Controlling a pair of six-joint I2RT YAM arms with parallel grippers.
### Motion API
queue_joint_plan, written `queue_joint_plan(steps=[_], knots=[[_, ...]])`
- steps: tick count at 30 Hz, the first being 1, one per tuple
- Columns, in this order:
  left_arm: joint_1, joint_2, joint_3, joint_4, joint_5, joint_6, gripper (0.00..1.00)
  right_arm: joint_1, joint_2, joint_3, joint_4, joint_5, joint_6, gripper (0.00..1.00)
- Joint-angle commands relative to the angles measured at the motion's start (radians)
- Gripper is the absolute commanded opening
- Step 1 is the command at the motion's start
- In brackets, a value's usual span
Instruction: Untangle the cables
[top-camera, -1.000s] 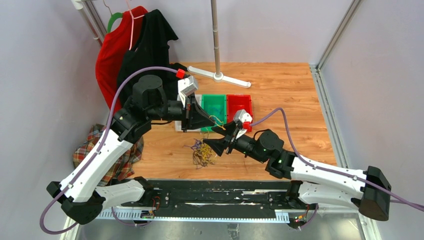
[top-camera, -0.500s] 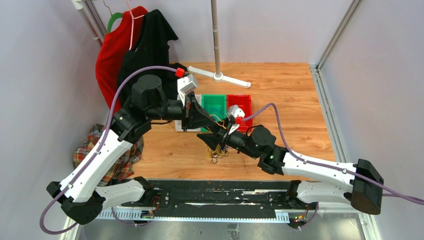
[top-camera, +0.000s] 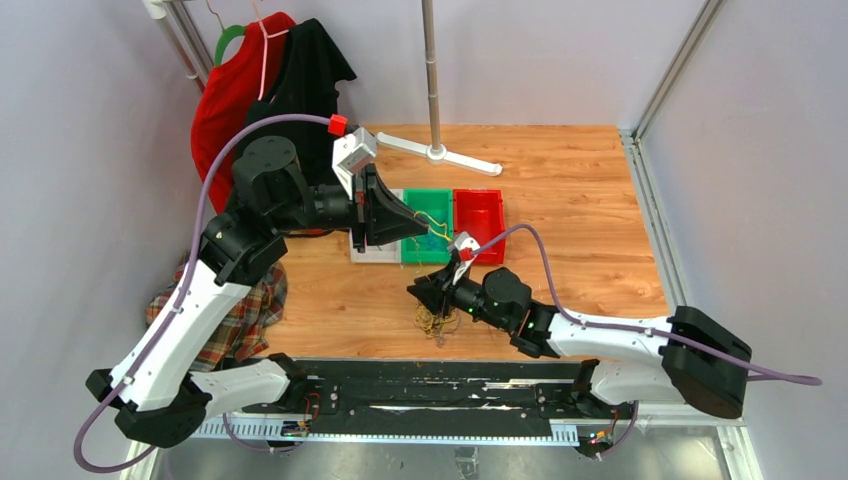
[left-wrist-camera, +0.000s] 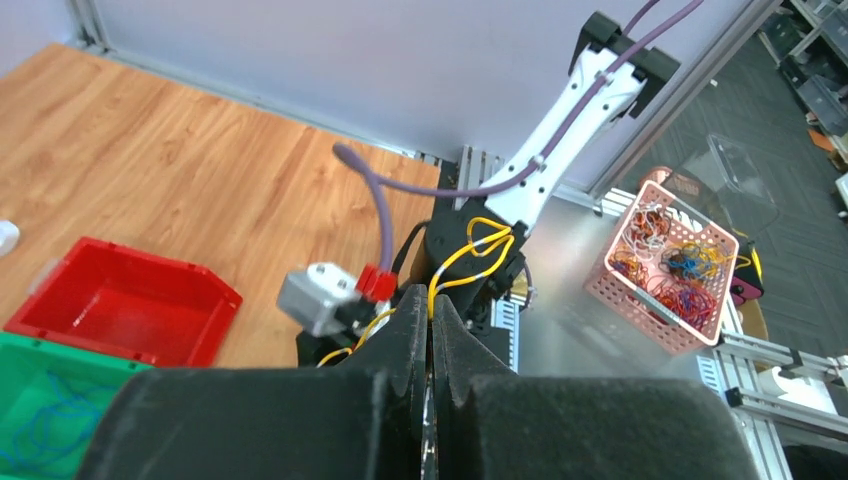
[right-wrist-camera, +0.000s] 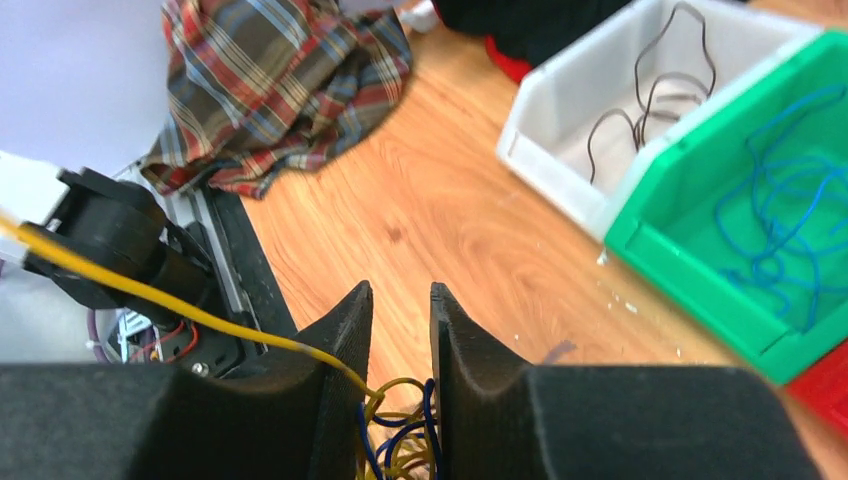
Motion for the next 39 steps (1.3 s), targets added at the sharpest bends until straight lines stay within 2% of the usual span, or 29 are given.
queue_joint_plan(steps=[1,8,14,19,22,25,30,35,39], knots=[[-0.006,0.019,0.076,0.056,0.002,-0.016,0.01,-0.012,0.041,-0.054,0.047,0.036,0.037,0.27],[-0.006,0.074,0.243,0.054,-0.042,0.051,0.01,-0.014,0.114,-0.165,0.103,0.108,0.056,0.27],[-0.006,0.116,0.422,0.077,-0.147,0.17,0.01,-0.014,0.126,-0.213,0.123,0.128,0.079,0.27],[-0.006,0.111,0.456,0.176,-0.25,0.274,0.0,-0.015,0.136,-0.219,0.121,0.145,0.076,0.27],[-0.006,0.108,0.444,0.198,-0.272,0.292,0.0,-0.015,0.12,-0.209,0.12,0.144,0.071,0.31],[-0.006,0.1,0.382,0.174,-0.26,0.287,0.01,-0.016,0.033,-0.17,0.049,0.161,0.066,0.43],[-0.006,0.072,0.178,0.214,-0.277,0.291,0.01,-0.016,-0.121,-0.113,-0.083,0.224,0.027,0.63],[-0.007,0.121,0.063,0.229,-0.299,0.295,0.0,-0.023,-0.243,-0.081,-0.163,0.279,0.004,0.68],[-0.013,0.199,0.041,0.24,-0.314,0.289,0.0,-0.026,-0.31,-0.075,-0.233,0.412,0.011,0.66]])
